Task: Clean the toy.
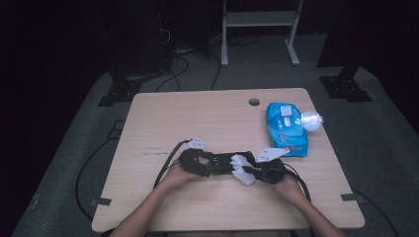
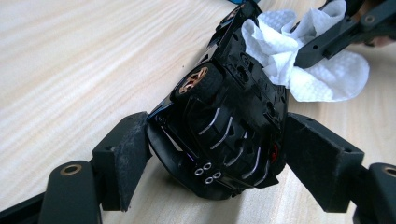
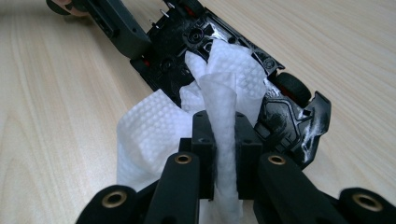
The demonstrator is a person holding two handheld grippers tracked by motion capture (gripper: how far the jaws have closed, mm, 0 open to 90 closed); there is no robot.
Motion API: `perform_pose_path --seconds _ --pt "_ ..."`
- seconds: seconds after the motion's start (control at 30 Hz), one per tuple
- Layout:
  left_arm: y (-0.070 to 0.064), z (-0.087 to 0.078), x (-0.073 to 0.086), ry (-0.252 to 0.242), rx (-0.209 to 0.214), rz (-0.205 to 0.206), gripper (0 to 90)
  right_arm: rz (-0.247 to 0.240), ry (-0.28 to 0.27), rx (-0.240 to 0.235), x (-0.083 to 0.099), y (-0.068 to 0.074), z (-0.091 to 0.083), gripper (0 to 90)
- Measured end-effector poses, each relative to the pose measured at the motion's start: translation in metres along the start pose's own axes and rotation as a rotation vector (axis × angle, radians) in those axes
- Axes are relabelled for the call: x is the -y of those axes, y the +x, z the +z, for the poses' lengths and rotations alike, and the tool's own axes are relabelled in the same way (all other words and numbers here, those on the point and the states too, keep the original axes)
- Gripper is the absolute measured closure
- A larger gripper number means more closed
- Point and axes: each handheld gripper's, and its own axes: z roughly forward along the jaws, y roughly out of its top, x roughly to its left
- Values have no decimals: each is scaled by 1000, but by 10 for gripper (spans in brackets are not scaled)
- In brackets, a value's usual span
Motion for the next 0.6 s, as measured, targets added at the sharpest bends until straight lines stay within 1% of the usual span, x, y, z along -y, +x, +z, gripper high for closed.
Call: perform_pose_path --seconds 0.07,0.13,0.2,0.37,0.4,0.43,0.47,0.5,0.6 --pt "-8 -1 1 -13 -38 53 238 5 -1 -4 1 1 -1 818" --pt "-14 -3 2 -15 -72 105 243 11 -1 -6 2 2 -1 818" --pt "-19 -3 3 -17 -96 128 244 14 6 -6 2 4 -2 819" --pt "-30 -5 5 -25 -154 207 249 32 10 -20 3 5 -2 820" --pt "-31 -6 6 -32 -172 231 282 32 10 -21 4 6 -3 820" --pt "-33 -7 7 -40 -178 247 289 32 12 -24 4 6 -3 820" --pt "-33 -8 7 -44 -178 247 310 32 17 -26 4 7 -2 821" --pt "-34 -8 7 -40 -179 252 310 30 21 -23 4 7 -2 820" --pt "-36 -10 8 -32 -192 278 314 32 25 -26 4 7 -1 820"
